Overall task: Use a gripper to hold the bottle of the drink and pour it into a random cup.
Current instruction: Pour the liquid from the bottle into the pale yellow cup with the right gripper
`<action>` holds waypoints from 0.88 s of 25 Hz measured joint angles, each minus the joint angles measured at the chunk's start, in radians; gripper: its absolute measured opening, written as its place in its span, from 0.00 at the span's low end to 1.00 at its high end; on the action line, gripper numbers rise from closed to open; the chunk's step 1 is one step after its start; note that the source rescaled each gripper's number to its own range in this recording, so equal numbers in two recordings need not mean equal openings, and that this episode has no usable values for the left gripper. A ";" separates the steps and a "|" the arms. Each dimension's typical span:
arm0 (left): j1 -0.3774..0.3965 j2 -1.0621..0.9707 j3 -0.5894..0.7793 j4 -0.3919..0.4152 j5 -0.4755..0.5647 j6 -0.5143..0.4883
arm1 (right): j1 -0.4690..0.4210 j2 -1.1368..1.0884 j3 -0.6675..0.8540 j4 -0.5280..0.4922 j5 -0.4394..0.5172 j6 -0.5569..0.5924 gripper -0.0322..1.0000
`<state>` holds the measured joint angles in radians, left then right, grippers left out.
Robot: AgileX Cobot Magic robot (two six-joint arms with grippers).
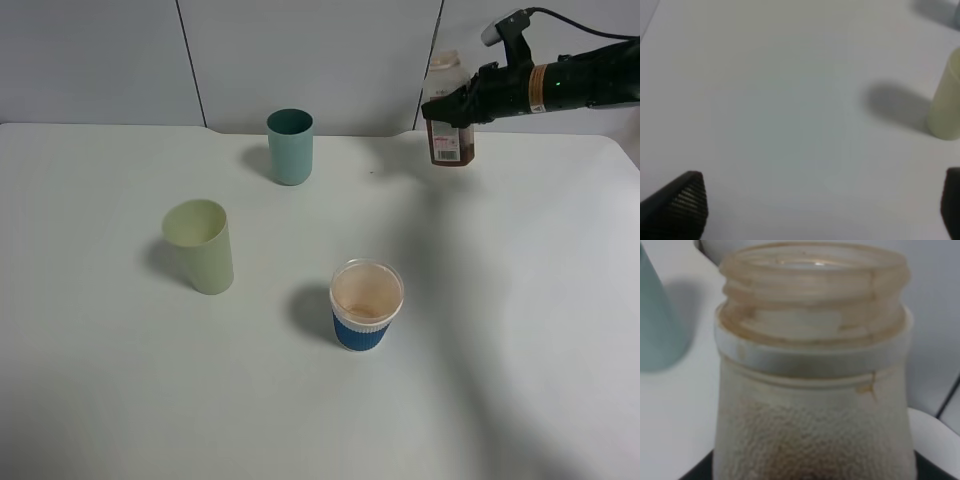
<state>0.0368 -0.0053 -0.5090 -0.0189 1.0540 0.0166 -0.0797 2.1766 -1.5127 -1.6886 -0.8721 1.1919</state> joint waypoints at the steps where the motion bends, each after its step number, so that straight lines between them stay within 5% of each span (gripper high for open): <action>1: 0.000 0.000 0.000 0.000 0.000 0.000 | 0.007 -0.018 0.000 -0.012 0.000 0.025 0.08; 14: 0.000 0.000 0.000 0.000 0.000 0.000 | 0.121 -0.239 0.030 -0.057 0.019 0.098 0.07; 22: 0.000 0.000 0.000 0.000 0.000 0.000 | 0.233 -0.307 0.123 -0.059 0.164 0.101 0.07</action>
<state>0.0368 -0.0053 -0.5090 -0.0189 1.0540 0.0166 0.1530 1.8695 -1.3898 -1.7478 -0.7076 1.2924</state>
